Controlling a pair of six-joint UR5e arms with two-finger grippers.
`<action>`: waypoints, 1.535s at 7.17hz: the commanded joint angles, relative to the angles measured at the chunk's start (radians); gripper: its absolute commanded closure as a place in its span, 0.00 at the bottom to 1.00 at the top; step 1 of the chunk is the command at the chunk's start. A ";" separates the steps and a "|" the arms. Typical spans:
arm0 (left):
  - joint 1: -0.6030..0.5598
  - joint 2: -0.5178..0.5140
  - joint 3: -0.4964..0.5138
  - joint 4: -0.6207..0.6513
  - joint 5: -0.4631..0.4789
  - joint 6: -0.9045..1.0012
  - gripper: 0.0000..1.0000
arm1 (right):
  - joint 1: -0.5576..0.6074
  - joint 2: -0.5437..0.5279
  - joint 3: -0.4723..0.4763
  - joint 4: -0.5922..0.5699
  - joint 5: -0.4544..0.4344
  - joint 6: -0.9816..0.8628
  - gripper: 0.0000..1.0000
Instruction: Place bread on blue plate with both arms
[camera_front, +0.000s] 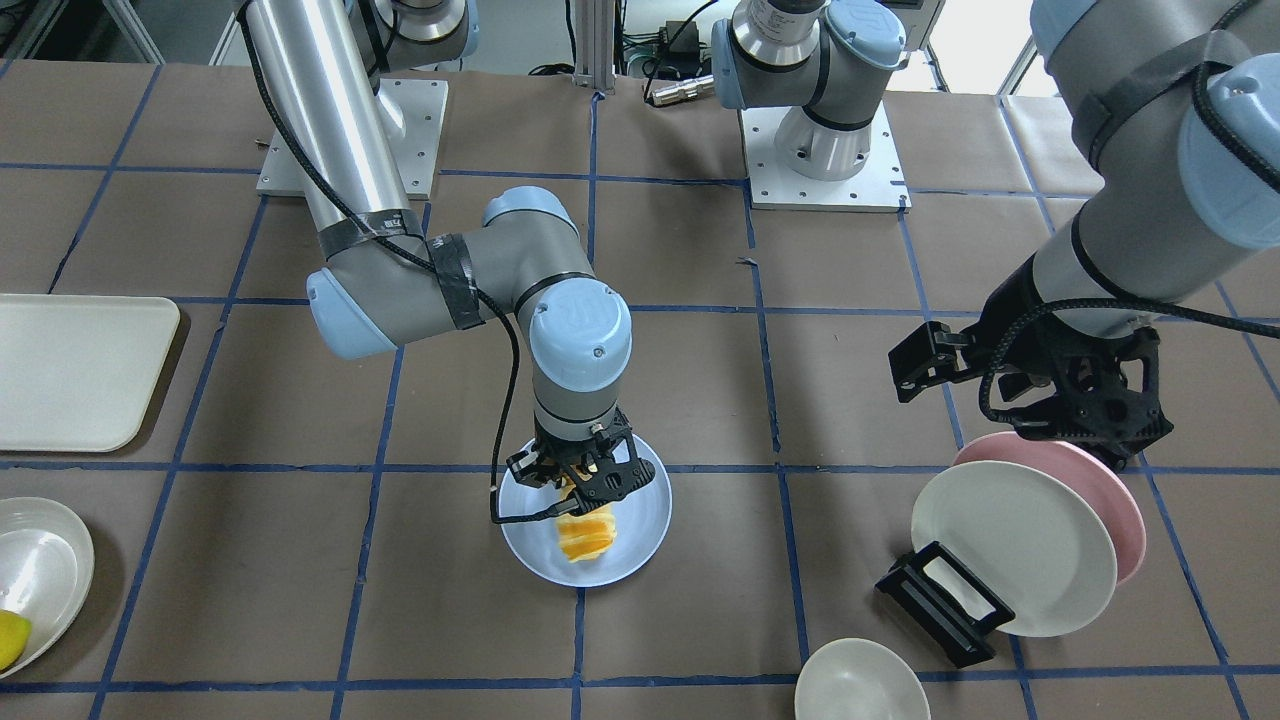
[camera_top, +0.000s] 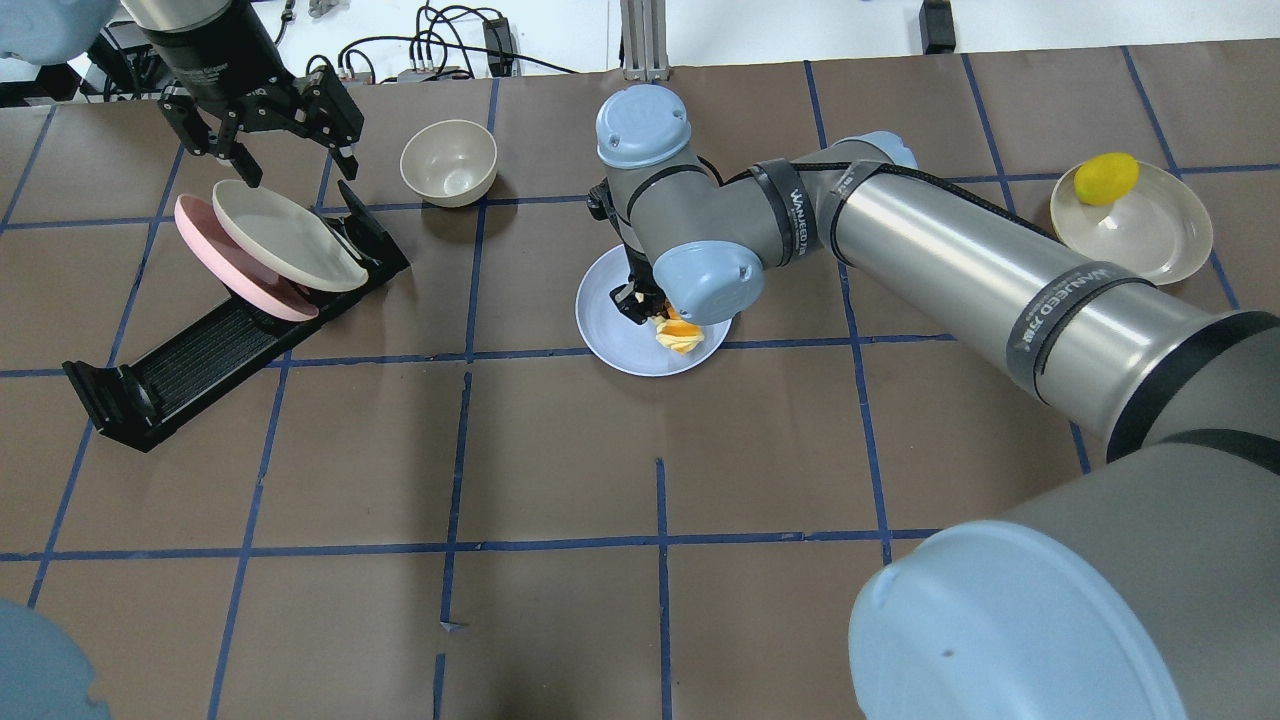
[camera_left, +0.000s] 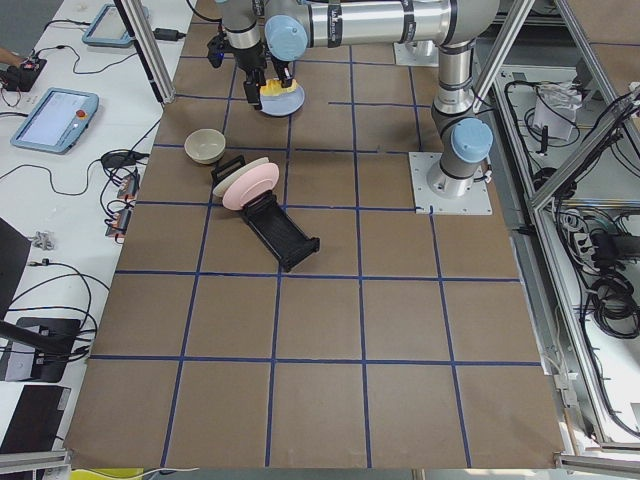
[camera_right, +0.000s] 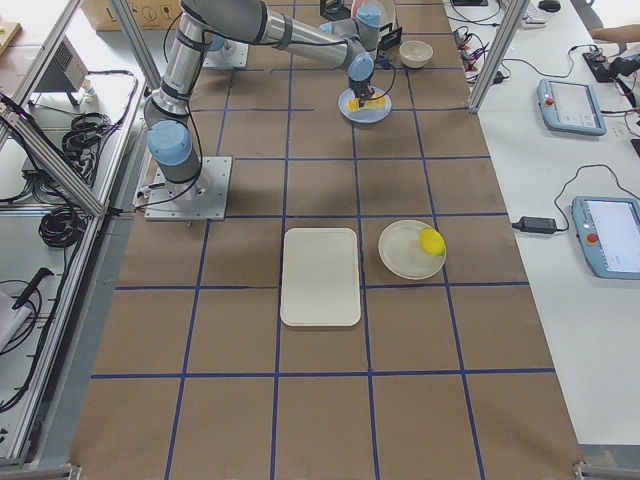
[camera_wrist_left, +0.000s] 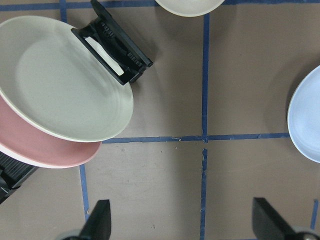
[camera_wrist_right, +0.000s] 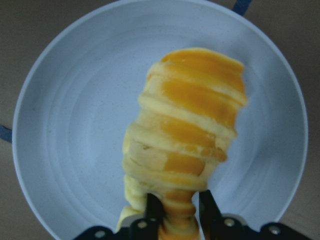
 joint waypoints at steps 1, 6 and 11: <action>0.000 0.005 -0.021 0.015 0.004 -0.060 0.00 | 0.012 0.002 0.003 0.002 -0.006 0.004 0.00; 0.000 0.031 -0.047 0.026 0.009 -0.050 0.00 | -0.130 -0.226 0.010 0.097 -0.061 -0.005 0.00; 0.000 0.103 -0.181 0.166 0.010 -0.053 0.00 | -0.289 -0.543 0.016 0.423 -0.006 -0.030 0.00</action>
